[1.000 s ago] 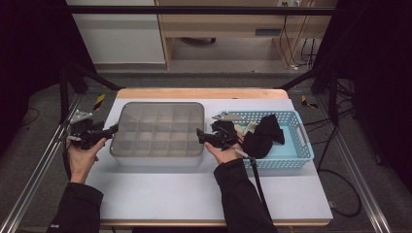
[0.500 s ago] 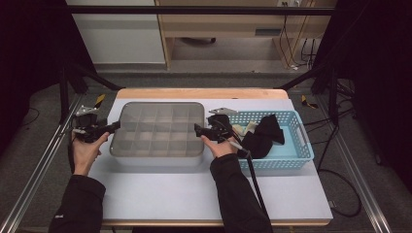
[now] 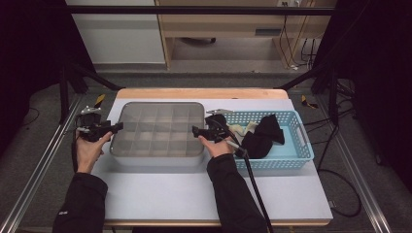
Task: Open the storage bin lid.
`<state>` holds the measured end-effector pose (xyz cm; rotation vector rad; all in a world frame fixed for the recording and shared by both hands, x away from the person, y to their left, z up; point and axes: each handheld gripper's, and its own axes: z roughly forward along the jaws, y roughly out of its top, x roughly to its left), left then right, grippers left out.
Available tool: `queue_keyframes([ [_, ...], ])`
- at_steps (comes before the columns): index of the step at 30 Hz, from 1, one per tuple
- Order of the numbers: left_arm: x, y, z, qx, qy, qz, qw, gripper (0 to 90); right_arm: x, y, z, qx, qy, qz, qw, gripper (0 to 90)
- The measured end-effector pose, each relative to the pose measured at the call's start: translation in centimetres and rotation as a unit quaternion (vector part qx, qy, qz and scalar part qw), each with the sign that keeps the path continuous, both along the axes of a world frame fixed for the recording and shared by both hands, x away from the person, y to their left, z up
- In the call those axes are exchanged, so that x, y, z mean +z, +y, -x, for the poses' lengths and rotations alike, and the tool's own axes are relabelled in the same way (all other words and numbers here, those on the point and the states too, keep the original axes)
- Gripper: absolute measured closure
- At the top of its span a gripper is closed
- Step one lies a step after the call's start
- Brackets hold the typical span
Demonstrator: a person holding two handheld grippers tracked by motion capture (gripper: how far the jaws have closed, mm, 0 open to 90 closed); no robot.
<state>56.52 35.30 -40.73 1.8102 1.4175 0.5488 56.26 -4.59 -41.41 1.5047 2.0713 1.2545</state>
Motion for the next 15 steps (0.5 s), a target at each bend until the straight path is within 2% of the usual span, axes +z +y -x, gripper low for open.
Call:
queue_keyframes([
  [7,-0.04,-0.74,0.48,-0.018,0.009,0.004,0.9998,38.1,-0.57,0.24,-0.28,0.003,0.013,0.001,0.9999,32.6],
  [15,-0.34,-0.76,0.48,-0.025,0.022,0.027,0.9991,31.7,-0.67,0.14,-0.37,0.007,0.02,-0.007,0.9998,32.6],
])
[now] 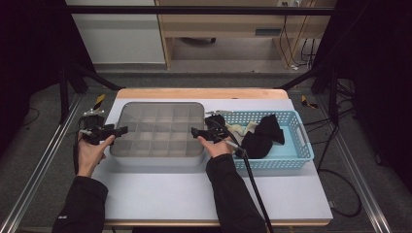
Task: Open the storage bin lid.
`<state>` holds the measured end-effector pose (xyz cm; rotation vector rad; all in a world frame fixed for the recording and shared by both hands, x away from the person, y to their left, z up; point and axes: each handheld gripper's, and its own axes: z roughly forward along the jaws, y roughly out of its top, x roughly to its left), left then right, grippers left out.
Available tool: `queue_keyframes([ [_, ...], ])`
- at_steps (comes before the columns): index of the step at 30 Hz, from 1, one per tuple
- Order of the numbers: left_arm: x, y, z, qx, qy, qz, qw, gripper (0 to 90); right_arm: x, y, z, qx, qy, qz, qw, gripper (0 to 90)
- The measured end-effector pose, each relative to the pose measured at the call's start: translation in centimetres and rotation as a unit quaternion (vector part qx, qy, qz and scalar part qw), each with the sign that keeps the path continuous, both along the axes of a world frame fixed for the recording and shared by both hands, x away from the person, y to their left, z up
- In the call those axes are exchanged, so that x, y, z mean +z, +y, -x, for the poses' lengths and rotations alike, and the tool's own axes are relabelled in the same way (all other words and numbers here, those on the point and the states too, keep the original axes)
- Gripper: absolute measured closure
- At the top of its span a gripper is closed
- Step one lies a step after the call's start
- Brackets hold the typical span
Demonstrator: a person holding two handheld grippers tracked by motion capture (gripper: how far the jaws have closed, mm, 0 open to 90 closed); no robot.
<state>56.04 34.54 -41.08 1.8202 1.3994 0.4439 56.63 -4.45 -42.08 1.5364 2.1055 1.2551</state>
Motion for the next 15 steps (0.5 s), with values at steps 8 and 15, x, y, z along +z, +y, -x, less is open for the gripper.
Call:
queue_keyframes([
  [8,0.11,-0.32,-0.53,-0.009,0.008,-0.011,0.9999,25.9,-0.15,-0.05,-0.23,0.001,0.014,-0.013,0.9998,30.3],
  [15,0.1,-0.25,-0.67,-0.009,0.015,-0.005,0.9998,25.1,-0.25,-0.09,-0.4,0.01,0.028,-0.026,0.9992,29.6],
])
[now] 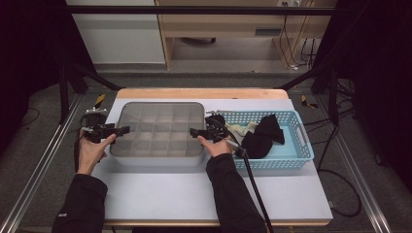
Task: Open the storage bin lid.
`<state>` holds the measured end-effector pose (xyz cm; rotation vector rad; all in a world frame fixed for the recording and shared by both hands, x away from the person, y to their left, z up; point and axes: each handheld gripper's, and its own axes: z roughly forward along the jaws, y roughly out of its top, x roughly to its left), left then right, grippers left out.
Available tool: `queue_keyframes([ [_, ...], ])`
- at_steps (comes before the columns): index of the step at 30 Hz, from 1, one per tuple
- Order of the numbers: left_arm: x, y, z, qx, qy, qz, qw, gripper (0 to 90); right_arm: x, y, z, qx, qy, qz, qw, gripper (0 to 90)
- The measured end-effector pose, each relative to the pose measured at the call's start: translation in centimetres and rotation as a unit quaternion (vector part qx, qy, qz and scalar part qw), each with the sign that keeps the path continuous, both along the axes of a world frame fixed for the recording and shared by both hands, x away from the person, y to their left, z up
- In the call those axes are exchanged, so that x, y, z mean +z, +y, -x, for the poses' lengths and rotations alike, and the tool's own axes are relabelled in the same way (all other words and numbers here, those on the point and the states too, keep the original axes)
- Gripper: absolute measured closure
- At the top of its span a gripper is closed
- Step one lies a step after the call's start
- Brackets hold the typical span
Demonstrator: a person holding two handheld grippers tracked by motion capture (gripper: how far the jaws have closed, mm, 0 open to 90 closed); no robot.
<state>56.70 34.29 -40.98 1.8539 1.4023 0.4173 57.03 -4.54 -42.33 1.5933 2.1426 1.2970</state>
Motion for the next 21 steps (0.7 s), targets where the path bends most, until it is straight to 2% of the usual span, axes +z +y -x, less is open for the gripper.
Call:
queue_keyframes([
  [6,-0.01,0.07,-0.06,-0.003,0.016,0.008,0.9998,22.2,-0.05,-0.01,-0.04,0.005,0.006,-0.004,1.0,29.0],
  [9,-0.23,0.22,-0.31,-0.01,0.03,0.028,0.9991,21.3,-0.07,-0.05,-0.07,0.008,0.009,-0.007,0.9999,29.3],
  [11,-0.06,-0.04,-0.19,-0.006,0.02,0.012,0.9997,21.0,-0.08,-0.08,-0.07,0.009,0.008,-0.008,0.9999,29.7],
  [12,-0.02,-0.08,-0.18,-0.004,0.022,0.011,0.9997,21.1,-0.06,-0.09,-0.07,0.008,0.009,-0.009,0.9999,30.0],
  [18,0.29,0.07,0.07,0.007,0.025,0.016,0.9995,25.4,0.06,-0.13,-0.05,0.005,0.01,-0.011,0.9999,31.7],
  [21,0.7,0.25,0.41,0.014,0.012,0.02,0.9996,30.7,0.25,-0.18,0.08,0.001,0.007,-0.014,0.9999,33.6],
])
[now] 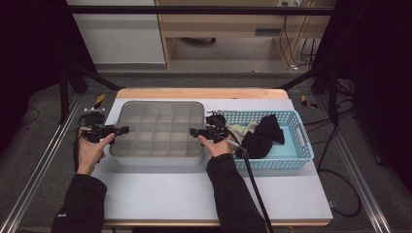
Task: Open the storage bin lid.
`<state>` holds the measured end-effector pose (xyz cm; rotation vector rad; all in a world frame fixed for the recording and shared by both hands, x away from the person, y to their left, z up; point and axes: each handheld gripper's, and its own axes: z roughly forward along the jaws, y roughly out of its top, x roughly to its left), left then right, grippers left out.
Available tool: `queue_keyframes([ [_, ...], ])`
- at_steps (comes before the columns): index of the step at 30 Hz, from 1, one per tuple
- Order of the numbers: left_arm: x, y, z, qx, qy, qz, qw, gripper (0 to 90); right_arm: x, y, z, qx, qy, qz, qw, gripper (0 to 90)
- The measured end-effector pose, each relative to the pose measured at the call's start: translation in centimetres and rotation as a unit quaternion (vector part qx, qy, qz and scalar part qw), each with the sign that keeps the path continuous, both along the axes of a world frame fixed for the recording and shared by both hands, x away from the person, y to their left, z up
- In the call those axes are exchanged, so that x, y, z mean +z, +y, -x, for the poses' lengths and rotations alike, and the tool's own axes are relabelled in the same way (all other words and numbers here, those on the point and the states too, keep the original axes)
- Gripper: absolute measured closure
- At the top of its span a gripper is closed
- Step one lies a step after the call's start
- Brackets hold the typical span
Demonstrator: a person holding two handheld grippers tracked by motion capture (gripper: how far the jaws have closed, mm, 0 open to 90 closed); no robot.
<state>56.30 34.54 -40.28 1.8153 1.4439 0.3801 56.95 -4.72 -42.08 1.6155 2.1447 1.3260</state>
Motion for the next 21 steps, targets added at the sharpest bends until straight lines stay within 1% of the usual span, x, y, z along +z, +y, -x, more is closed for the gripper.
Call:
queue_keyframes([
  [5,1.2,0.5,1.0,0.013,-0.034,0.012,0.9993,40.4,1.1,-0.4,0.5,-0.003,-0.023,-0.013,0.9996,41.8],
  [9,2.0,0.8,1.6,0.014,-0.046,0.018,0.9987,47.0,2.1,-0.9,1.1,-0.001,-0.037,-0.021,0.9991,48.0],
  [14,3.0,1.1,2.5,0.019,-0.062,0.023,0.9976,53.5,3.2,-1.3,1.8,-0.002,-0.044,-0.027,0.9987,53.9],
  [17,3.6,1.4,3.3,0.018,-0.076,0.033,0.9964,57.9,3.8,-1.5,2.3,0.0,-0.053,-0.031,0.9981,57.2],
  [19,3.9,1.6,3.7,0.016,-0.082,0.036,0.9958,60.7,4.2,-1.7,2.7,0.001,-0.056,-0.034,0.9978,58.9],
  [21,4.2,1.7,4.2,0.015,-0.094,0.04,0.9947,63.0,4.6,-1.8,3.1,0.003,-0.063,-0.033,0.9974,60.2],
])
